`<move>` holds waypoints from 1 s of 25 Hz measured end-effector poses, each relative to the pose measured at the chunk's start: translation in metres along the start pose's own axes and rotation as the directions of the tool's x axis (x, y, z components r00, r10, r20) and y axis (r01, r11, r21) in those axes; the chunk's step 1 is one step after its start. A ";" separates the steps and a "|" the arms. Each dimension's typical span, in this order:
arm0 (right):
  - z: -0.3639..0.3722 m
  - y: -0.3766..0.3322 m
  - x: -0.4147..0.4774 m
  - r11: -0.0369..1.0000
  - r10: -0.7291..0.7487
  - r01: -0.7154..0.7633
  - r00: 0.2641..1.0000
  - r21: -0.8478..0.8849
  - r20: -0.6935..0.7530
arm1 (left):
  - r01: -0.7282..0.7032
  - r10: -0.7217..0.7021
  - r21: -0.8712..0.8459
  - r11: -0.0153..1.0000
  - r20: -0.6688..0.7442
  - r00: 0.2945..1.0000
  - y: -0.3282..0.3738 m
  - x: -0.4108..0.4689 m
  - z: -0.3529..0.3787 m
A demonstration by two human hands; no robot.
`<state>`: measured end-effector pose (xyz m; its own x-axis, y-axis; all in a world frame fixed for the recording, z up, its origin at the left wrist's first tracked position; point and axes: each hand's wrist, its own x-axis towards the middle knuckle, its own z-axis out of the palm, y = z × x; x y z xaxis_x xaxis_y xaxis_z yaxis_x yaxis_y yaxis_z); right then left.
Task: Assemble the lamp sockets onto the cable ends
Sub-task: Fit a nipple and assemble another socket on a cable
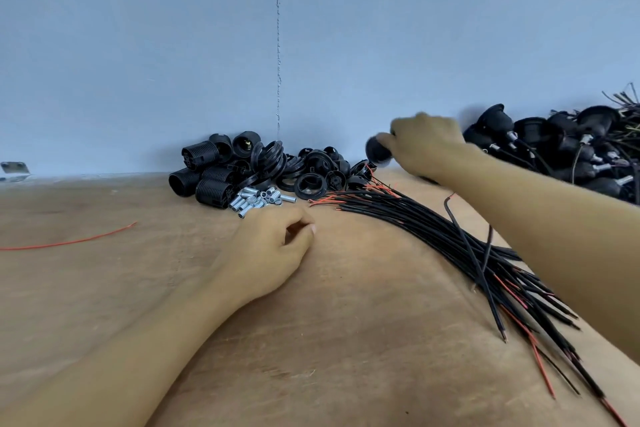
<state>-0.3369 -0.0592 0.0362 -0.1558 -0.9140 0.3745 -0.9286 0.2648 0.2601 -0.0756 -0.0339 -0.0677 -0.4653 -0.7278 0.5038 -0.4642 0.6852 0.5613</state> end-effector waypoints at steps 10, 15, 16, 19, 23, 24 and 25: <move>0.067 0.051 -0.034 0.930 0.317 -0.306 0.948 0.203 -0.023 | -0.050 0.050 0.039 0.998 0.007 0.999 -0.005 0.004 0.006; 0.017 0.023 -0.046 0.947 0.224 -0.299 0.876 0.117 0.428 | -0.022 0.023 0.042 0.999 -0.002 1.000 -0.006 0.005 0.006; 0.011 0.016 -0.050 0.969 0.185 -0.243 0.849 0.054 0.495 | -0.019 0.019 0.039 0.999 -0.005 1.000 -0.006 0.004 0.006; 0.001 0.003 -0.064 0.968 0.100 -0.210 0.824 0.136 0.558 | -0.022 0.022 0.032 0.999 0.000 1.000 -0.004 0.002 0.006; 0.002 -0.007 -0.075 0.889 -0.009 -0.231 0.856 0.396 0.517 | -0.024 0.024 0.050 0.998 -0.008 1.000 -0.004 0.003 0.005; 0.006 -0.009 -0.077 0.900 -0.013 -0.194 0.883 0.391 0.468 | -0.021 0.021 0.051 0.998 -0.006 1.000 -0.005 0.003 0.005; 0.012 -0.009 -0.079 0.904 -0.009 -0.162 0.917 0.395 0.398 | -0.023 0.023 0.050 0.998 -0.003 1.000 -0.005 0.003 0.005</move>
<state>-0.3201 0.0068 -0.0069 -0.2681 -0.9633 -0.0128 -0.9476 0.2661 -0.1766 -0.0786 -0.0388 -0.0725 -0.4737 -0.7117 0.5187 -0.4905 0.7024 0.5158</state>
